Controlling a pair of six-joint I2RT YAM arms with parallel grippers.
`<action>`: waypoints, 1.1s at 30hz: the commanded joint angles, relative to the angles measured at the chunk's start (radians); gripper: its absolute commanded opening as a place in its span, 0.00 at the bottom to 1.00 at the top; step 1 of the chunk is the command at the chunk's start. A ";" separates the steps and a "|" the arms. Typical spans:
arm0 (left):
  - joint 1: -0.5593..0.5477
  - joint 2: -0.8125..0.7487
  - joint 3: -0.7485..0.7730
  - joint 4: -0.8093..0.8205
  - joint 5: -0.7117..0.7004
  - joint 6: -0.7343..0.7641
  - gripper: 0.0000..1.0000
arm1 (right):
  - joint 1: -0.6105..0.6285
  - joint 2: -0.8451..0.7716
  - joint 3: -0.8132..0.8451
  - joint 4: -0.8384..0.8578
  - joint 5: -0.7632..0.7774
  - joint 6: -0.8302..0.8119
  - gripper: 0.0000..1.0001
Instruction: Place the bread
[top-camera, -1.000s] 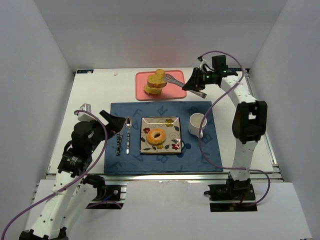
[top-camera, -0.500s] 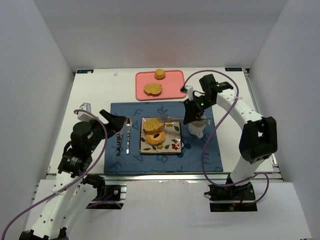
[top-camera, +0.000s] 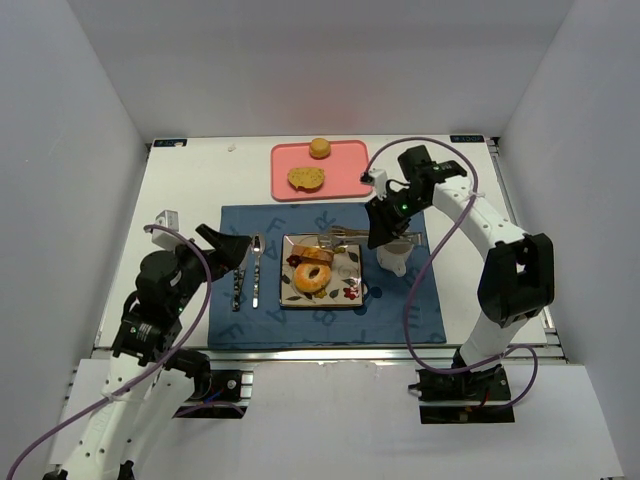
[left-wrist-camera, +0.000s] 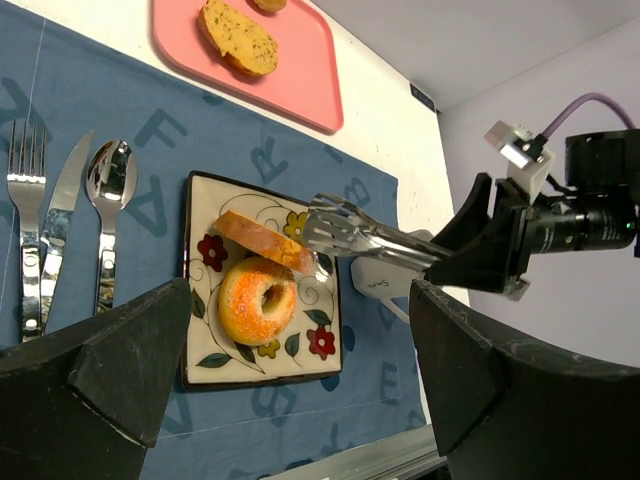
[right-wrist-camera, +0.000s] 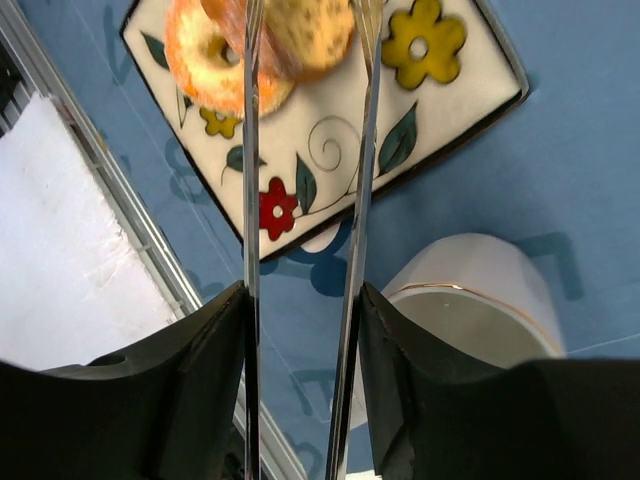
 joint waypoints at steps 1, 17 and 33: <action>0.003 -0.021 -0.015 -0.020 -0.002 0.003 0.98 | -0.011 -0.016 0.092 0.002 -0.020 0.024 0.51; 0.003 0.016 0.001 -0.024 0.010 0.012 0.98 | -0.066 0.381 0.512 0.273 0.061 0.451 0.47; 0.003 0.039 -0.028 0.020 -0.005 -0.030 0.98 | -0.078 0.567 0.626 0.376 0.053 0.613 0.48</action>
